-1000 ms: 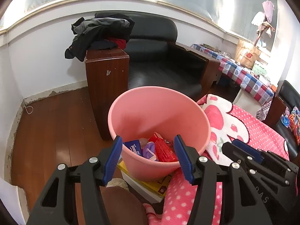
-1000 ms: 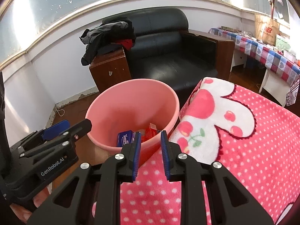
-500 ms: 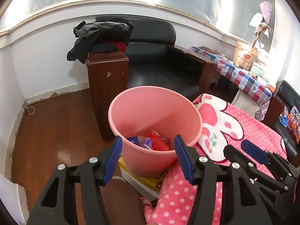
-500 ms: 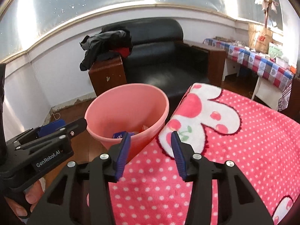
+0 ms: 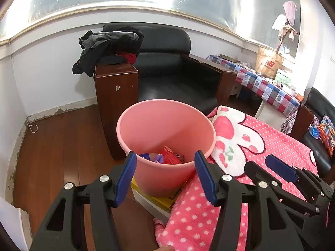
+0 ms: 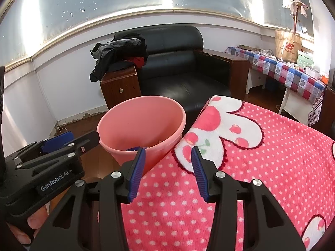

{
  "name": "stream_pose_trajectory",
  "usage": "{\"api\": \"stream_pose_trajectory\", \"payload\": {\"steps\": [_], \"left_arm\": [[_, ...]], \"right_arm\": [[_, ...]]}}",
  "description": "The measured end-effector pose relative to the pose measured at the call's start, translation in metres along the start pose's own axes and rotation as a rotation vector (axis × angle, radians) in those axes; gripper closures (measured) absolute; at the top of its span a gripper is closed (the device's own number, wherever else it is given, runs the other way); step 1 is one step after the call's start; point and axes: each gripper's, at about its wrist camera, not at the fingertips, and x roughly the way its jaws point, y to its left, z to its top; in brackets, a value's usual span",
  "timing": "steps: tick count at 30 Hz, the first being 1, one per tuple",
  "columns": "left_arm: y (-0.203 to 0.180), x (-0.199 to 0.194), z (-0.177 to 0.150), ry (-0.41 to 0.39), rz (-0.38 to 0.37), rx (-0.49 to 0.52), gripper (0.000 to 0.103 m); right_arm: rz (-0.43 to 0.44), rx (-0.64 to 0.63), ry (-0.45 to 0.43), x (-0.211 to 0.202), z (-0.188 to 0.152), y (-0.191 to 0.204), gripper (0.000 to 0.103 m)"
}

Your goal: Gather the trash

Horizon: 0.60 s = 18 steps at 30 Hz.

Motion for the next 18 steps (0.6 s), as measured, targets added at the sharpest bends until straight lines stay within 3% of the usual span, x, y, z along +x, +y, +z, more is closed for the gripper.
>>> {"api": "stream_pose_trajectory", "payload": {"steps": [18], "left_arm": [[0.000, -0.013, -0.002, -0.031, -0.003, -0.006, 0.039]], "right_arm": [[-0.002, -0.004, -0.023, -0.009, 0.000, 0.003, 0.057]]}}
